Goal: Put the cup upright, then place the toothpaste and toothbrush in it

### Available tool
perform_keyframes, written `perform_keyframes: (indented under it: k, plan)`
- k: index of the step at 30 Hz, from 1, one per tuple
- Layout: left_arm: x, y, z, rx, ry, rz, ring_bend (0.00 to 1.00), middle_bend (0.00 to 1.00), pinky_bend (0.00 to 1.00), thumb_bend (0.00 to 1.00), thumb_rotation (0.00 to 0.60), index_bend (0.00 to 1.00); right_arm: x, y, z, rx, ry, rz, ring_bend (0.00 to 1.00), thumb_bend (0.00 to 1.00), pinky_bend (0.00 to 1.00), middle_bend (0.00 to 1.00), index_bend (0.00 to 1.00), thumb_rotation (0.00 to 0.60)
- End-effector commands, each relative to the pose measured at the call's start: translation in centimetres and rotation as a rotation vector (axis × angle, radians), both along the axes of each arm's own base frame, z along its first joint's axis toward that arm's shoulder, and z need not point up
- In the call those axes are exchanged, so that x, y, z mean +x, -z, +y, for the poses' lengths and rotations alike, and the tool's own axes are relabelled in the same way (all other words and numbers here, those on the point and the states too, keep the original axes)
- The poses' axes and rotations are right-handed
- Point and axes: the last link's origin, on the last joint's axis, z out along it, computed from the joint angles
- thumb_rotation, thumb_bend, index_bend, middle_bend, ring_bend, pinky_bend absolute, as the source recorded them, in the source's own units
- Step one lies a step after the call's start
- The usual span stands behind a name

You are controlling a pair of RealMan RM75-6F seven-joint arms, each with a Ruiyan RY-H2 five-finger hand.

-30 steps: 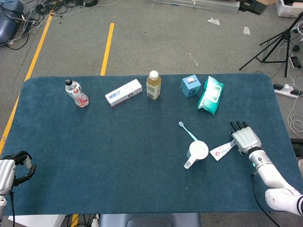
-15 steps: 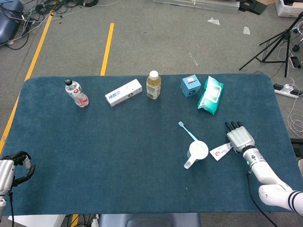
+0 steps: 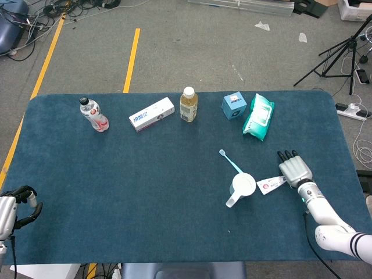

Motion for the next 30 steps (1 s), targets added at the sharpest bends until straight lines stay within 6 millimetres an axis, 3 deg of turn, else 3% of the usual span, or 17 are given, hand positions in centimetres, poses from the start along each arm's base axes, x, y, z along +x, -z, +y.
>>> perform_keyframes:
  k: [1, 17, 30]
  plan:
    - [0.0, 0.0, 0.0, 0.000, 0.000, 0.000, 0.54, 0.47, 0.52, 0.36, 0.600, 0.57, -0.1, 0.0, 0.0, 0.000, 0.002, 0.008, 0.00, 0.25, 0.12, 0.00, 0.50, 0.600]
    - [0.0, -0.1, 0.0, 0.004, 0.000, 0.000, 0.54, 0.47, 0.52, 0.36, 0.600, 0.57, -0.9, 0.5, 0.2, -0.004, 0.009, 0.020, 0.00, 0.26, 0.12, 0.00, 0.56, 0.600]
    - [0.1, 0.0, -0.1, 0.003, 0.003, 0.002, 0.54, 0.47, 0.52, 0.36, 0.600, 0.57, 1.0, -1.1, 0.8, -0.037, -0.009, -0.070, 0.00, 0.30, 0.12, 0.00, 0.62, 0.600]
